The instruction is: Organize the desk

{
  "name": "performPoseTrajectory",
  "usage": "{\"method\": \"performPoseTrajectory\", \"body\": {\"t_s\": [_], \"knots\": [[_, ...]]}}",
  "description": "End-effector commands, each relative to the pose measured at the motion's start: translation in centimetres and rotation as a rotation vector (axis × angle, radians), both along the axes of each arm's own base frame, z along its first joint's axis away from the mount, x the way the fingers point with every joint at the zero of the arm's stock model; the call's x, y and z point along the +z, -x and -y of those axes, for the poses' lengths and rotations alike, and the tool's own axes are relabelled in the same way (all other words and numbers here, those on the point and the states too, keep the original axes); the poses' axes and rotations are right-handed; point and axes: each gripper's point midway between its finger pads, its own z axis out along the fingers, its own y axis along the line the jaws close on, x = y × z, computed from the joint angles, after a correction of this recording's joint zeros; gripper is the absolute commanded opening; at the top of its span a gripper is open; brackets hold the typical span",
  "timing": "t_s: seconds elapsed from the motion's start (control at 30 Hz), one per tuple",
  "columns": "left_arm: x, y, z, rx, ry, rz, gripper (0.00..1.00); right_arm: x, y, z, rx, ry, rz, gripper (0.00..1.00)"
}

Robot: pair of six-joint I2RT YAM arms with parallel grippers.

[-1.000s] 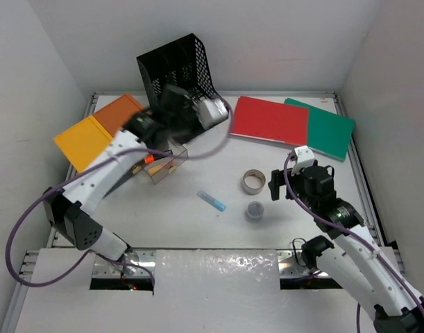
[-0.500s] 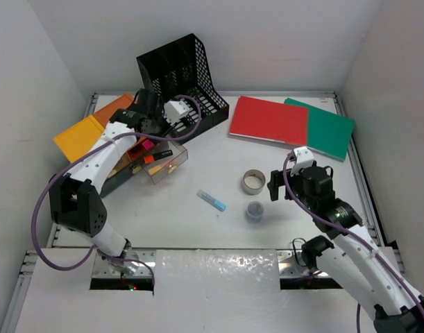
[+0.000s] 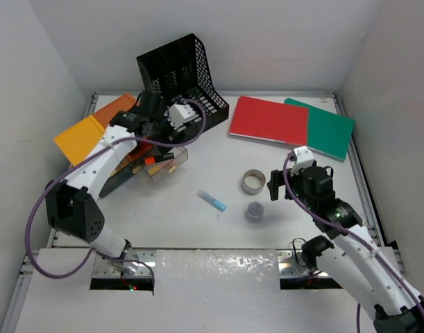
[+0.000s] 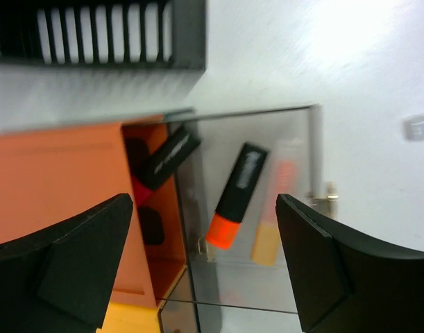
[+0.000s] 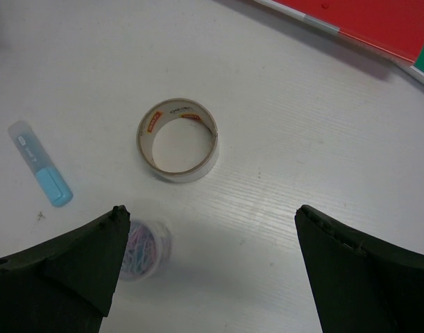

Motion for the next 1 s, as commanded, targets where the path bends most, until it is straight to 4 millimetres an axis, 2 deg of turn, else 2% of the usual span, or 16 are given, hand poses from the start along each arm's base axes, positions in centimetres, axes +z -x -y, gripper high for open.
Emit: {"method": "performPoseTrajectory", "body": {"t_s": [0.0, 0.03, 0.07, 0.1, 0.13, 0.17, 0.2, 0.3, 0.33, 0.5, 0.57, 0.7, 0.9, 0.97], "knots": [[6.4, 3.4, 7.3, -0.286, 0.066, 0.186, 0.83, 0.7, -0.6, -0.4, 0.010, -0.017, 0.034, 0.99], [5.6, 4.7, 8.4, -0.327, 0.043, 0.186, 0.83, 0.6, -0.7, -0.4, 0.010, -0.016, 0.033, 0.99], [5.0, 6.9, 11.4, -0.429, 0.036, 0.179, 0.83, 0.7, -0.7, -0.3, 0.007, -0.014, 0.036, 0.99], [4.1, 8.1, 12.5, -0.491, 0.014, 0.168, 0.83, 0.7, -0.7, -0.3, 0.005, -0.009, 0.033, 0.99], [1.9, 9.5, 13.4, -0.551, -0.002, 0.114, 0.83, 0.8, -0.7, -0.2, 0.003, -0.007, 0.033, 0.99], [0.8, 10.9, 15.0, -0.629, -0.010, 0.103, 0.84, 0.9, -0.7, 0.0, -0.004, 0.003, 0.031, 0.99], [-1.9, 11.9, 15.5, -0.672, -0.026, 0.039, 0.84, 1.0, -0.7, 0.2, -0.009, 0.009, 0.031, 0.99], [-5.5, 12.5, 16.9, -0.733, -0.063, -0.017, 0.85, 1.5, -0.5, 0.9, -0.035, 0.030, 0.038, 0.99], [-7.6, 12.4, 17.1, -0.737, -0.088, -0.070, 0.85, 1.7, -0.5, 1.1, -0.041, 0.035, 0.040, 0.99], [-11.1, 12.4, 19.0, -0.823, -0.087, -0.153, 0.85, 3.0, 0.1, 2.1, -0.081, 0.036, 0.074, 0.99], [-11.7, 11.9, 19.4, -0.845, -0.096, -0.147, 0.85, 3.3, 0.4, 2.3, -0.084, 0.035, 0.085, 0.99], [-15.4, 11.9, 19.0, -0.864, -0.156, -0.224, 0.85, 3.6, 0.6, 2.4, -0.079, 0.035, 0.094, 0.99], [-19.2, 13.1, 18.3, -0.886, -0.190, -0.349, 0.82, 3.4, 0.7, 2.3, -0.071, 0.033, 0.093, 0.99], [-19.9, 13.2, 18.2, -0.876, -0.193, -0.366, 0.80, 3.4, 0.7, 2.2, -0.065, 0.030, 0.096, 0.99]]}}
